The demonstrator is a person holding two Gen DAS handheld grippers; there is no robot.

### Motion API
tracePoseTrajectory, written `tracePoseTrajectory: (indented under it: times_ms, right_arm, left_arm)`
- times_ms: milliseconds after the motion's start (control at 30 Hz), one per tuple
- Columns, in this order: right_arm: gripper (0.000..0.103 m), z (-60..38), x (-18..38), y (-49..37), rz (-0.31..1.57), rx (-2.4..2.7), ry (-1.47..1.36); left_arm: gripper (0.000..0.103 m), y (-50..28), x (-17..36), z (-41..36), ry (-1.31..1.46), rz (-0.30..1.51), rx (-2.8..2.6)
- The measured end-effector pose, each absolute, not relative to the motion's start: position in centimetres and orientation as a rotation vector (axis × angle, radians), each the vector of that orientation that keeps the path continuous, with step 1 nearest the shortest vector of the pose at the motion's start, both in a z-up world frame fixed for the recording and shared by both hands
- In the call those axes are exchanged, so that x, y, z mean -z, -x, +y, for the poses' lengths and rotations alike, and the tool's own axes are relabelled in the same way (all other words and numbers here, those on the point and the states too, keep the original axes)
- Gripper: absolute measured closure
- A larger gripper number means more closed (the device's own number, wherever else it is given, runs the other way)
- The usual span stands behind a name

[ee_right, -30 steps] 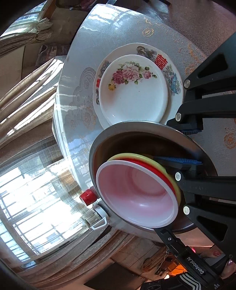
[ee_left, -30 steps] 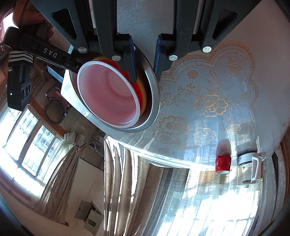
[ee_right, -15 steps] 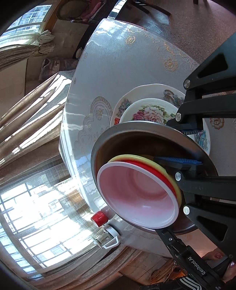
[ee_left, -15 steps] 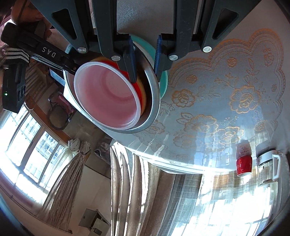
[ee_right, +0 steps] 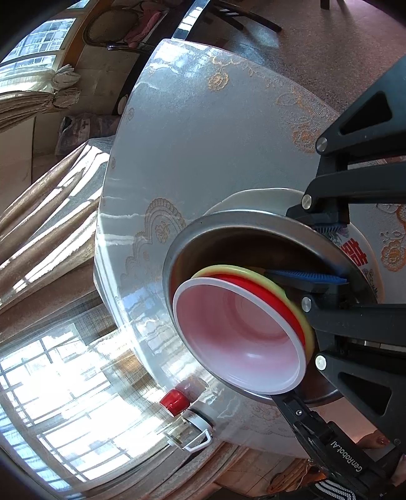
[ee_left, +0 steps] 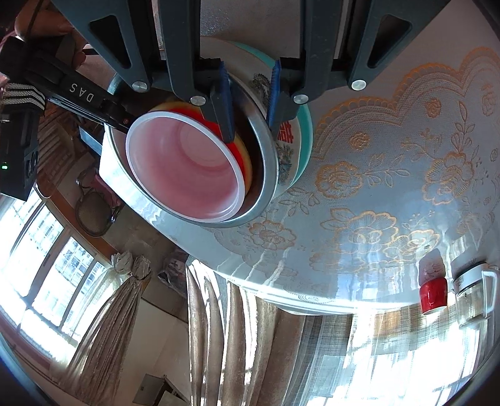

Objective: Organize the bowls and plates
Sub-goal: 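Lift the nested bowls with the right tool onto the plate stack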

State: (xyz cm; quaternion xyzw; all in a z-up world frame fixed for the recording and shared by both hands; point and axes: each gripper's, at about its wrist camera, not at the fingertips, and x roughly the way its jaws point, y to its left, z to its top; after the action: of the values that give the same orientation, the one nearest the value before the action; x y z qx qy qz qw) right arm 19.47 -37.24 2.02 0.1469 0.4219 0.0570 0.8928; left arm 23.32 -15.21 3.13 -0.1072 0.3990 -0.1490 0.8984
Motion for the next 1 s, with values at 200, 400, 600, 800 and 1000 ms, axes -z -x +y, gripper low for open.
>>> tracePoseTrajectory:
  times_ms: [200, 400, 600, 800, 1000]
  right_arm:
    - [0.083, -37.0, -1.6, -19.7, 0.874, -0.114, -0.278]
    - [0.075, -37.6, -1.7, -19.3, 0.872, -0.101, -0.313]
    - [0.074, -38.2, -2.6, -17.4, 0.832, -0.097, -0.299]
    - [0.082, -38.1, -2.5, -16.9, 0.812, -0.092, -0.306]
    - [0.083, -37.8, -2.3, -17.0, 0.799, -0.067, -0.294]
  left_arm:
    - [0.081, -23.5, -2.0, -15.2, 0.245, 0.846, 0.294]
    - [0.080, -22.5, -1.9, -15.1, 0.237, 0.825, 0.305]
    - [0.078, -21.6, -2.3, -15.0, 0.234, 0.805, 0.316]
    - [0.078, -20.3, -3.0, -14.9, 0.207, 0.776, 0.296]
    - [0.078, -20.1, -3.2, -15.1, 0.180, 0.765, 0.287]
